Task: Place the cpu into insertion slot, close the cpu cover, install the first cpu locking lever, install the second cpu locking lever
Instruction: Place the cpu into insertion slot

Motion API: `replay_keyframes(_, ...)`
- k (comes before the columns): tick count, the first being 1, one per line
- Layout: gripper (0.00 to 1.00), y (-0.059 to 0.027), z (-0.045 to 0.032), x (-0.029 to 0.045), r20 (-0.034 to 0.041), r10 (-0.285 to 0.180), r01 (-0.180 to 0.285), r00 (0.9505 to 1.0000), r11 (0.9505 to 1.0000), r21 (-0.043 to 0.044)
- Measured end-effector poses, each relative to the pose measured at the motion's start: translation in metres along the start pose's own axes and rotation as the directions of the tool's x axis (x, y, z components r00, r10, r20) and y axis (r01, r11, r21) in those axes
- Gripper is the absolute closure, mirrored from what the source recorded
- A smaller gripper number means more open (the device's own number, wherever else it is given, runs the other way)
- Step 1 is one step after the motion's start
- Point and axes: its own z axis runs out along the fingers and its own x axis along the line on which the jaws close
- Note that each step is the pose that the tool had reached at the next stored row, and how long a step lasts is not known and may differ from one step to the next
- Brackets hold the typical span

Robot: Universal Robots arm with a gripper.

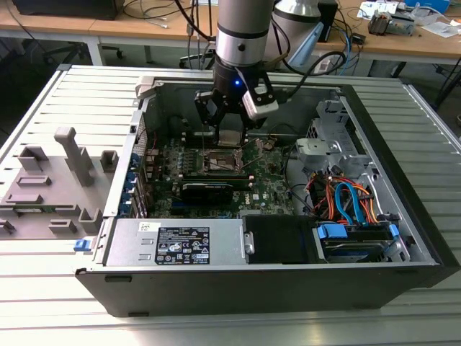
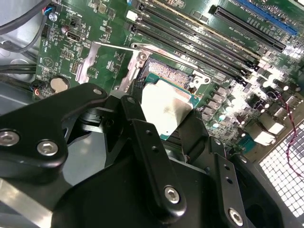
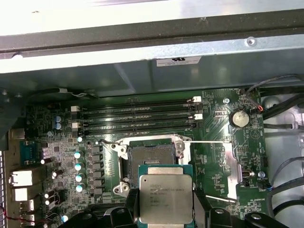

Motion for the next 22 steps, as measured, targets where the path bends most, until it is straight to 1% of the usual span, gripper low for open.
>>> replay_keyframes(12,0.45,0.0,0.0006,0.0,0.0003,0.034,-0.034,0.9994,0.9994,-0.0006)
replay_keyframes(22,0.45,0.0,0.001,0.0,0.0006,0.064,-0.064,0.998,0.998,-0.0012)
